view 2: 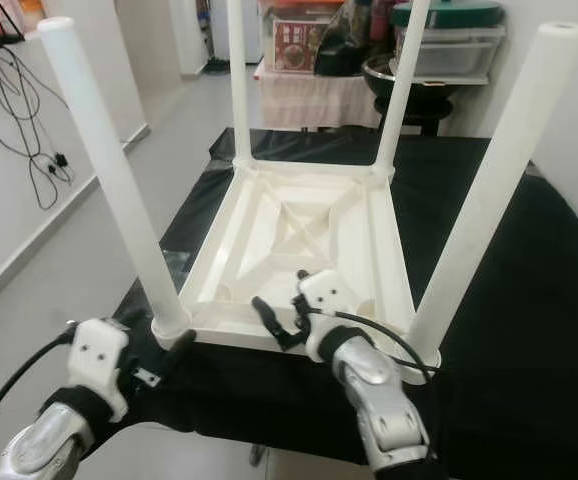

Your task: Building children table

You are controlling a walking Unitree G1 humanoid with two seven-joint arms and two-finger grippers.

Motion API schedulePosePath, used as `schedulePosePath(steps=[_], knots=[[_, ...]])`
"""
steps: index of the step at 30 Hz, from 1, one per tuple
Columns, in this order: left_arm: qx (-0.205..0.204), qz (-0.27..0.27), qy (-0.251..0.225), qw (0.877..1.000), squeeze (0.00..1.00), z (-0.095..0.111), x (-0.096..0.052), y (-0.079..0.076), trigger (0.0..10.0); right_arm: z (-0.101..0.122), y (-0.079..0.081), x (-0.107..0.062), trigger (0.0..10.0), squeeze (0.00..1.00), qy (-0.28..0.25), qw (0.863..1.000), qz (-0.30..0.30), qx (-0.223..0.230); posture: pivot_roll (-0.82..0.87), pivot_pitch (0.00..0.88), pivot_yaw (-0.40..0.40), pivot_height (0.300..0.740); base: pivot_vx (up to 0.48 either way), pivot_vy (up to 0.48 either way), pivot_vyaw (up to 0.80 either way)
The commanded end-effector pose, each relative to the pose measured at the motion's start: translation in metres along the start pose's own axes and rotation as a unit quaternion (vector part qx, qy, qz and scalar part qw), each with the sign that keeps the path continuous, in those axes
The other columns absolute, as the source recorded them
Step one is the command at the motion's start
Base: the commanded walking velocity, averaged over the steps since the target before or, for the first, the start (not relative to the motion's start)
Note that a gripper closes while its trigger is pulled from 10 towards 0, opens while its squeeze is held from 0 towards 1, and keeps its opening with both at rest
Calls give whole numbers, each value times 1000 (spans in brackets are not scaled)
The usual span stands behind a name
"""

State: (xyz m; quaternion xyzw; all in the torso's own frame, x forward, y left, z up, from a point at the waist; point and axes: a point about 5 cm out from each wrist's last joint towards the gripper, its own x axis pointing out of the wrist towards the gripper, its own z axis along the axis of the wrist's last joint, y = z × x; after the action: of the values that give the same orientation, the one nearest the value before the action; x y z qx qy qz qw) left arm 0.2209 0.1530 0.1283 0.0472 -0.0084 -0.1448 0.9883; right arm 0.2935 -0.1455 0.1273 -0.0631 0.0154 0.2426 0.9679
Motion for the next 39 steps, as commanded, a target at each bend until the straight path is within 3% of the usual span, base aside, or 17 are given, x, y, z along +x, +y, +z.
schedulePosePath(steps=[1,4,8,9,14,18,22,23,24,26,27,30,33,36,39], knots=[[0,31,3,1000,0,0,-5,5,10000,1,2,-5,10000,0,-1,1000,13,10,-67,58,-4,740,0,0,0],[-4,74,4,997,0,-3,-11,16,10000,3,1,-20,10000,0,-4,999,41,15,-73,66,-4,740,0,0,0],[-2,88,5,996,0,-6,-12,21,10000,4,1,-33,10000,0,-3,998,68,14,-84,68,-6,740,0,0,0],[-5,95,6,995,0,-8,-9,27,10000,7,-2,-54,10000,0,6,993,114,6,-99,74,-8,740,0,0,0],[-8,94,6,996,0,-10,-5,31,10000,10,-6,-74,10000,0,21,988,150,-2,-110,79,-6,740,0,0,0],[-8,27,4,1000,0,-10,11,29,10000,15,-22,-110,10000,0,73,980,181,-34,-140,88,2,740,0,0,0],[0,-2,0,1000,0,-6,17,27,10000,19,-27,-122,10000,0,92,977,188,-38,-148,89,6,740,0,0,0],[3,-11,-4,1000,0,-4,21,28,10000,21,-28,-130,10000,0,104,974,198,-36,-153,91,10,740,0,0,0],[4,-32,-9,999,0,-1,26,28,10000,27,-29,-154,10000,0,144,963,225,-31,-175,96,20,740,0,0,0],[4,-32,-9,999,0,-1,26,28,10000,27,-29,-154,10000,0,144,963,225,-31,-175,96,20,740,0,0,0],[5,-40,-10,999,0,-1,29,29,10000,30,-31,-164,10000,0,164,959,230,-32,-178,96,21,740,0,0,0],[6,-44,-10,999,0,-1,30,29,10000,32,-35,-170,10000,0,179,958,223,-35,-186,98,27,740,0,0,0],[6,-55,-8,998,0,-2,32,29,10000,46,-58,-184,10000,0,199,966,152,-69,-201,101,37,740,0,0,0],[20,-70,-9,997,0,-2,35,27,10000,79,-76,-179,10000,0,110,988,74,-80,-203,98,40,740,0,0,0],[23,-73,-10,997,0,-2,36,26,10000,86,-78,-179,10000,0,92,991,65,-76,-203,98,40,740,0,0,0]])
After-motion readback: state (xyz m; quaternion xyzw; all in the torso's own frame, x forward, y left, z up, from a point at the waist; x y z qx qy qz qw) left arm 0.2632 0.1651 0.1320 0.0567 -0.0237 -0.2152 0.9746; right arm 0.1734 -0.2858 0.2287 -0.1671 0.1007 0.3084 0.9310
